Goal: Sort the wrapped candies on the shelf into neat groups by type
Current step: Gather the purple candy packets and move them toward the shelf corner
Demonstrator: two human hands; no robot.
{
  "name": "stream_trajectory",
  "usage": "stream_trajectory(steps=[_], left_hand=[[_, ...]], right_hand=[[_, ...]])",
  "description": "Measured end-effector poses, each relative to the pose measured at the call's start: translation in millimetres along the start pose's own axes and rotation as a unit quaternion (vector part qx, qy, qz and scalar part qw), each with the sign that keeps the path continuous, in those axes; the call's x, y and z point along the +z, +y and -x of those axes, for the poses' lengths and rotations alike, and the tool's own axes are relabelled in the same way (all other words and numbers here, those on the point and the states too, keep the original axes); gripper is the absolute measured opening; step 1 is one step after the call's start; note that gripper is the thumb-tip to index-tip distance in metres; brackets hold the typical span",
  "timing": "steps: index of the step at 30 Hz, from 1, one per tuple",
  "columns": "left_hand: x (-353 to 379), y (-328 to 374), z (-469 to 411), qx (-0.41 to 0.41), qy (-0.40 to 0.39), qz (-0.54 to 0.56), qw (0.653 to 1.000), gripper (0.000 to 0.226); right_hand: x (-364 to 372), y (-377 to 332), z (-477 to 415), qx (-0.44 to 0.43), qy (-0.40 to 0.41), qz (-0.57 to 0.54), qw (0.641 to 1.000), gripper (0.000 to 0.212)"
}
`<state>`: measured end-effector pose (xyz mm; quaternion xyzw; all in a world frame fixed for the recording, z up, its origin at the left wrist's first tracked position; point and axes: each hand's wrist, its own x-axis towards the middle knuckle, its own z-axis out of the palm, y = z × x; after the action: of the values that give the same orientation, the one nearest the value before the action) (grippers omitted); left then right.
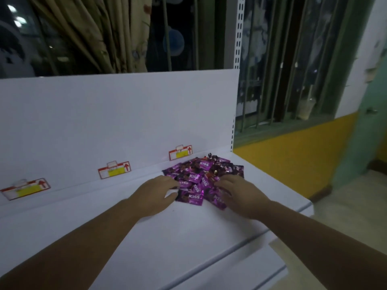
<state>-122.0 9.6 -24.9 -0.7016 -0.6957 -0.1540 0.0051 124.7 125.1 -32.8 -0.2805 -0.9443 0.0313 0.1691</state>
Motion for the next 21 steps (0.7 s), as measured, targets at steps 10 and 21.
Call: stream_trajectory(steps=[10, 21], left_hand=[[23, 40, -23, -0.020, -0.016, -0.001, 1.000, 0.023], [20, 5, -35, -0.070, -0.057, 0.084, 0.992, 0.028]], right_hand=[[12, 4, -77, -0.037, -0.022, -0.007, 0.999, 0.029], [37, -17, -129, -0.006, -0.074, -0.011, 0.997, 0.034]])
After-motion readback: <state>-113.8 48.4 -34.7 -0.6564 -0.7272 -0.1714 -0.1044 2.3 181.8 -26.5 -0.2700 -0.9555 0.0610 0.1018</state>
